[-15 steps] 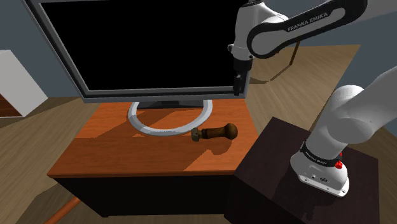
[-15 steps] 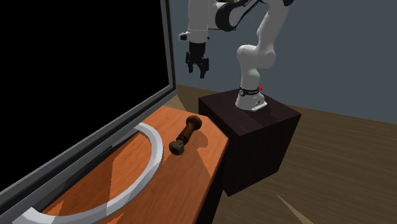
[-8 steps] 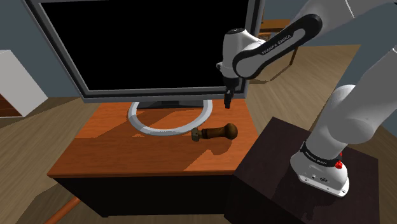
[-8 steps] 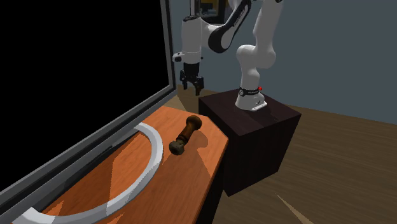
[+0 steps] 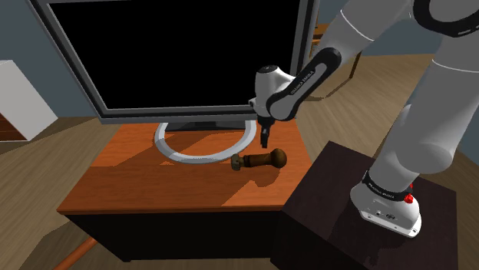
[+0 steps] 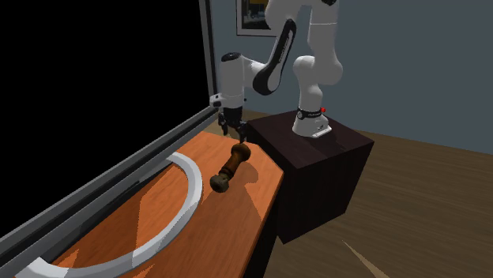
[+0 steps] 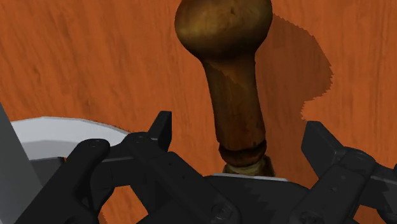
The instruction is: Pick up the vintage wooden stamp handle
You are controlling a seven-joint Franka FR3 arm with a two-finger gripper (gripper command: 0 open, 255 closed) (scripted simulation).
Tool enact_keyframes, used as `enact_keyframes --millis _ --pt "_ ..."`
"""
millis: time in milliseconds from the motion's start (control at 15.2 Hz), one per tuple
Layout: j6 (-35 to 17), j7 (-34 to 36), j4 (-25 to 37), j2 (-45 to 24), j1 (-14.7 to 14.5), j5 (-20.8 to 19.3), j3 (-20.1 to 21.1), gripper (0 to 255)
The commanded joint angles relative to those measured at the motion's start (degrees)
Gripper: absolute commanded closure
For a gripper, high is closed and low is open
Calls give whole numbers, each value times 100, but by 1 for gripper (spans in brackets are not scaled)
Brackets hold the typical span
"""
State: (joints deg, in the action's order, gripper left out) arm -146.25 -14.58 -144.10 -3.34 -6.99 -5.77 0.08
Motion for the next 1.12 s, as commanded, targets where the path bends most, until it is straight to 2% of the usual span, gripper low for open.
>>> enact_keyframes --millis 0,330,792,990,1056 --pt "-309 -84 163 -491 -17 -39 19 0" --pt "-889 -201 686 -1660 -94 -184 77 0" --pt "-1341 -110 815 -2241 -148 -275 3 0" --pt "-1377 -103 828 -2290 -153 -281 -4 0" --pt "-1377 -106 823 -2286 -151 -281 -4 255"
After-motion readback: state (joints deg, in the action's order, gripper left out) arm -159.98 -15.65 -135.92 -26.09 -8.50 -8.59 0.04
